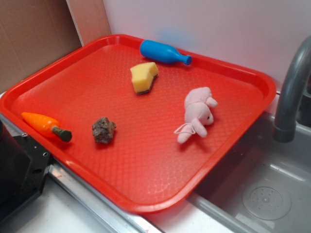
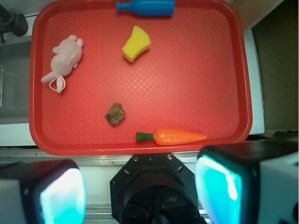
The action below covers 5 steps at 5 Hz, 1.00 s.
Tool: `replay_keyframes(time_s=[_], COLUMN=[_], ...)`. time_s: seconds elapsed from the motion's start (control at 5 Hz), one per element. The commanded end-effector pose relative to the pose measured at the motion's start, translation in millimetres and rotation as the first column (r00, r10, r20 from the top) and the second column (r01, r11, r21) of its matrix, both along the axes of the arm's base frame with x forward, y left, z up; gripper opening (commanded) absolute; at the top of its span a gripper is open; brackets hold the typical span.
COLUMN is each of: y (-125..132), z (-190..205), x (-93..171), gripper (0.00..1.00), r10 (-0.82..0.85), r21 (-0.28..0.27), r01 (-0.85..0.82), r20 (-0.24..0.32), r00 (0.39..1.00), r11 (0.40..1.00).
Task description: Grab the pink bunny.
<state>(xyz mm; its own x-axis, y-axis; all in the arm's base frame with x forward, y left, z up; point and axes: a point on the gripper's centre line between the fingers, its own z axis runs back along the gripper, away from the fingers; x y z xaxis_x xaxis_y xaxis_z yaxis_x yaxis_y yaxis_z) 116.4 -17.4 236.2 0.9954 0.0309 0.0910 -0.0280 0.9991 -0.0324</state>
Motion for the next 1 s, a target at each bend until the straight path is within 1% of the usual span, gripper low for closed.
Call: replay_keyframes(time_s=[0.0, 0.2, 0.4, 0.6, 0.8], y=[0, -50, -92, -113, -123], z=[0, -39, -62, -92, -122], x=[0, 32, 71, 106, 140], gripper=[1.00, 1.00, 1.00, 1.00, 1.00], r10=[0.000, -0.013, 0.128, 0.193, 0.187], r21=[0.000, -0.045, -0.111, -0.199, -0.196], r01=[0.000, 0.010, -0.127, -0.183, -0.172], r20=[0.000, -0.066, 0.008, 0.033, 0.060], r00=[1.000, 0.998, 0.992, 0.981, 0.981], r11=[1.000, 0.999, 0.986, 0.963, 0.965])
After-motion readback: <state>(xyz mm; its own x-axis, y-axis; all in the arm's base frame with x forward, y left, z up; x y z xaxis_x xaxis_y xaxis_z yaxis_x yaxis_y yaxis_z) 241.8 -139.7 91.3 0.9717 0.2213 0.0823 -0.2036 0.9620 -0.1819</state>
